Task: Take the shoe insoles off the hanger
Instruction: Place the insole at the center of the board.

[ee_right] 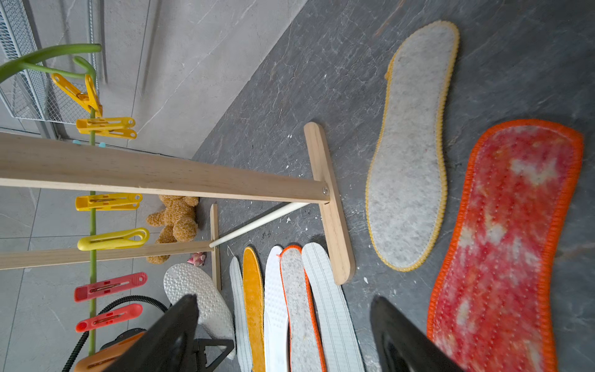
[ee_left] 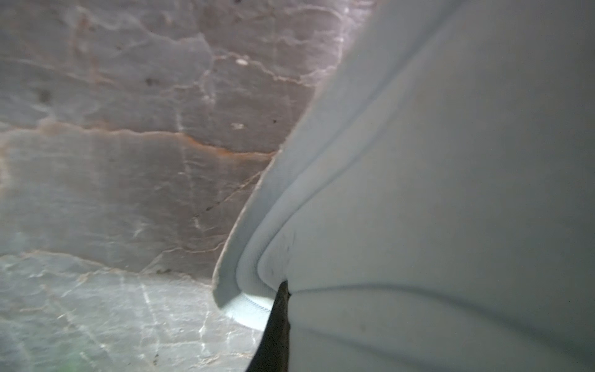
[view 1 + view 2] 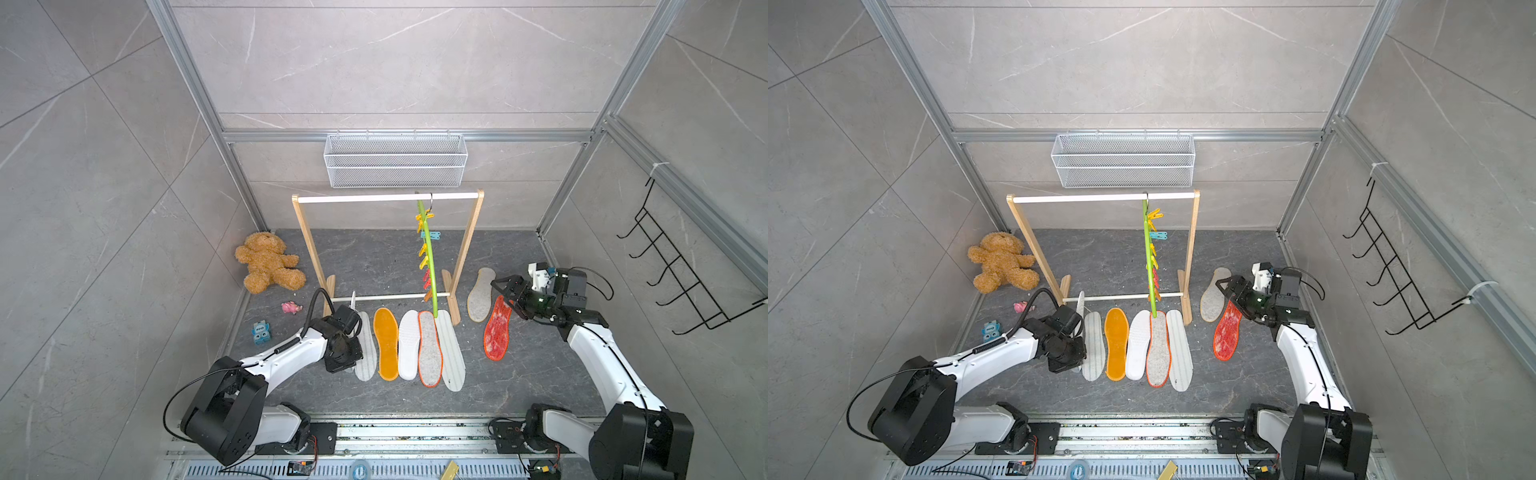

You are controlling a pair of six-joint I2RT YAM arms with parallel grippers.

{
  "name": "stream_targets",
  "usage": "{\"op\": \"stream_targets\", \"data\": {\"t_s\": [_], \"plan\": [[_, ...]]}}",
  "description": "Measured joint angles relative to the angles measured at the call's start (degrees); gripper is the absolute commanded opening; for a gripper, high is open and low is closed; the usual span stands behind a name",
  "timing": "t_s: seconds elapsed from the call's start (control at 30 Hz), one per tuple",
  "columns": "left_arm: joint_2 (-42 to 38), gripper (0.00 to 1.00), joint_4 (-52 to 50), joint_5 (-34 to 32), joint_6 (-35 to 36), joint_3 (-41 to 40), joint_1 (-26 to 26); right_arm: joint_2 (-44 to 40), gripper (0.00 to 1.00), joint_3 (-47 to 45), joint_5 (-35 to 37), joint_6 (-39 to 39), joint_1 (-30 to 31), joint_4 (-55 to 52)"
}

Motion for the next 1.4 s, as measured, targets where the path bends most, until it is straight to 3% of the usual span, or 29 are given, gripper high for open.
{"op": "stream_targets", "data": {"t_s": [0.7, 0.97, 1.2, 1.4], "plan": [[-6.9, 0.00, -12.4, -0.5, -4.3, -0.2, 0.9, -0.9, 0.86, 0.0, -2.4, 2.2, 0.0, 3.8], [-3.5, 0.00, -11.8, 1.9, -4.9, -0.1, 3.3, -0.9, 0.86, 0.0, -3.7, 3.4, 0.0, 6.1], [0.0, 0.35, -9.9, 3.8, -4.0, 0.2, 5.7, -1.0, 0.86, -0.3, -4.1, 4.3, 0.0, 7.1], [1.7, 0.44, -8.7, 4.1, -4.0, 0.7, 6.2, -1.0, 0.86, -0.9, -4.1, 4.7, 0.0, 7.3]]}}
